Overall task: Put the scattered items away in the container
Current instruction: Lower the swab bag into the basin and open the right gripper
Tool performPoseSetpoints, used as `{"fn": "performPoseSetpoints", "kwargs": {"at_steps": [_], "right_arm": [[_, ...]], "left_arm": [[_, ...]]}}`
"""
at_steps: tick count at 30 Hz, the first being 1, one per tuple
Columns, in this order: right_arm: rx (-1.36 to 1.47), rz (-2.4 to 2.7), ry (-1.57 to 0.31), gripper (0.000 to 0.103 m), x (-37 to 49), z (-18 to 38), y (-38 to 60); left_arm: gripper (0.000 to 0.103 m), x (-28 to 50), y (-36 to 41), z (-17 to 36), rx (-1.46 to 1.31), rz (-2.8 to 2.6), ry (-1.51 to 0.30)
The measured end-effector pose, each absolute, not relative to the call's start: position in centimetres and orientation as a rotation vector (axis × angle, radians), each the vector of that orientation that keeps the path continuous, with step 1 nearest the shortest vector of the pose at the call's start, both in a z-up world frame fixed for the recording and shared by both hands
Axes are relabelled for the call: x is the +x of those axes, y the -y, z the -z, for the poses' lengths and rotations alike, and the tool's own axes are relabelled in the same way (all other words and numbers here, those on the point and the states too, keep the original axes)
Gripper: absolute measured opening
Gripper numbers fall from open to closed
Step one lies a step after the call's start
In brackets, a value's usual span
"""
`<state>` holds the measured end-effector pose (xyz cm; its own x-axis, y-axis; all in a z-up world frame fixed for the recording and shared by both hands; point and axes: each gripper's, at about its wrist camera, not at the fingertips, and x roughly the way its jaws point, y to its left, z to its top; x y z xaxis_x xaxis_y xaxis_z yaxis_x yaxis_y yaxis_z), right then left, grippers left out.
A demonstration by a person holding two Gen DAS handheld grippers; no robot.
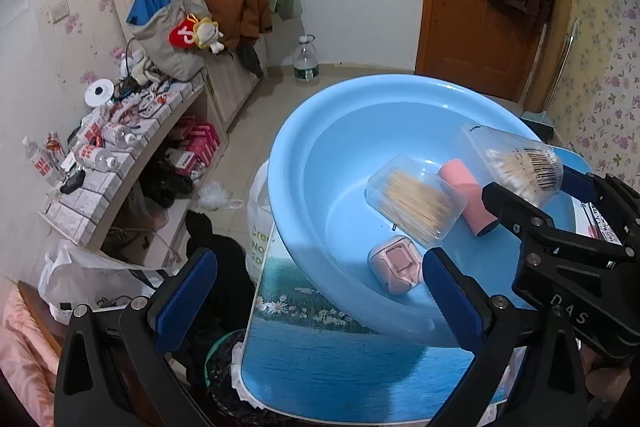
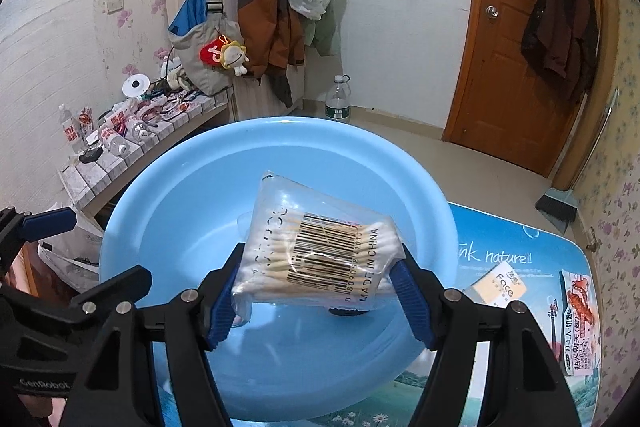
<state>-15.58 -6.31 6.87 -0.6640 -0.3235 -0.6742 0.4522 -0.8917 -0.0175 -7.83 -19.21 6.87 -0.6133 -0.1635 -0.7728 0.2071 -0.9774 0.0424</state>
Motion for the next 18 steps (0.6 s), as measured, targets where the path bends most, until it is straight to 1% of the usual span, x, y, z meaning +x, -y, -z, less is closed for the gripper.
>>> {"fn": "performPoseSetpoints", "kwargs": {"at_steps": [5, 6, 9, 11, 13, 14, 16, 18], "right_arm": [[0.974, 2.522, -0.258, 0.071, -15.6, -6.9, 6.7], [0.978, 2.523, -0.259, 0.073, -15.6, -6.8, 6.7], [0.996, 2.525, -0.256, 0.074, -15.8, -6.7, 7.0], [0.999, 2.526, -0.249, 0.076, -15.8, -6.7, 7.1], [0.997, 2.538, -0.251, 0.086, -15.7, -6.8, 7.0], [0.991, 2.548, -0.253, 0.089, -15.6, -7.0, 6.9], [0.972, 2.566, -0.247, 0.098, -15.5, -7.2, 6.8], [0.95, 2.569, -0.228, 0.1, -15.3, -7.6, 6.6]], "left_arm": [[0.103, -7.7, 19.4, -6.9, 1.259, 2.672, -0.12], [0.103, -7.8, 19.4, -6.9, 1.257, 2.671, -0.117], [0.103, -7.8, 19.3, -6.9, 1.26, 2.67, -0.113], [0.103, -7.7, 19.4, -6.9, 1.26, 2.673, -0.123], [0.103, -7.6, 19.6, -7.0, 1.252, 2.677, -0.139], [0.103, -7.5, 19.9, -7.1, 1.245, 2.678, -0.152], [0.103, -7.3, 20.4, -7.3, 1.23, 2.679, -0.187], [0.103, -7.1, 20.8, -7.5, 1.213, 2.677, -0.22]]}}
